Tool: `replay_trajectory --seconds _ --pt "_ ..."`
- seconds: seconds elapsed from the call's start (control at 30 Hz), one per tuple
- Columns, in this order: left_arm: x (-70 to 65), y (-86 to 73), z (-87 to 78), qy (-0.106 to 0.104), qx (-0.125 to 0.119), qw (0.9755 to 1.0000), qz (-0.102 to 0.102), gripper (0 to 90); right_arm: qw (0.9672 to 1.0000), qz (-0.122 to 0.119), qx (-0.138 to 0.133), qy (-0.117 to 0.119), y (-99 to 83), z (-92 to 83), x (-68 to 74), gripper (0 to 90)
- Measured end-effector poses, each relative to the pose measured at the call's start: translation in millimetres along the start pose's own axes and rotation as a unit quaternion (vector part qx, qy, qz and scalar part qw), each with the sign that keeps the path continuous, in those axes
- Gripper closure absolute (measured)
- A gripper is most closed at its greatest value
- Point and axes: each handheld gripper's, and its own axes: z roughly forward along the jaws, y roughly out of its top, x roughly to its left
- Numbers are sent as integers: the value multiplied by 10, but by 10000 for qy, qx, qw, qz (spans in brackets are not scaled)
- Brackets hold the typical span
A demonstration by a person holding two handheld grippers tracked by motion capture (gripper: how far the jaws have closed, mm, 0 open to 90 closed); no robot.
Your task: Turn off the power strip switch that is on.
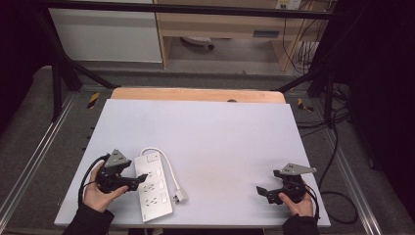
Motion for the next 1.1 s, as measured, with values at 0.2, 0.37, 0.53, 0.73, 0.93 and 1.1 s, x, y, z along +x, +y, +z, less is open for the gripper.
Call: replay_trajectory --seconds 0.2,0.37,0.53,0.73,0.93,1.1 --pt "81 -87 -48 45 -34 10000 -77 81 10000 0 2 -2 0 0 0 10" --pt "144 -179 -80 85 -65 9999 -93 58 10000 28 10 8 0 0 2 9" --pt "188 -279 -91 121 -164 9997 -165 52 10000 23 22 8 0 4 3 9" --pt "224 -403 -96 147 -212 9994 -223 54 10000 17 19 16 -1 4 4 9" --pt "237 -479 -66 154 -168 9995 -213 56 10000 18 34 15 1 4 7 9" --pt "224 -502 -49 136 -119 9997 -160 57 10000 9 26 19 0 3 4 8"
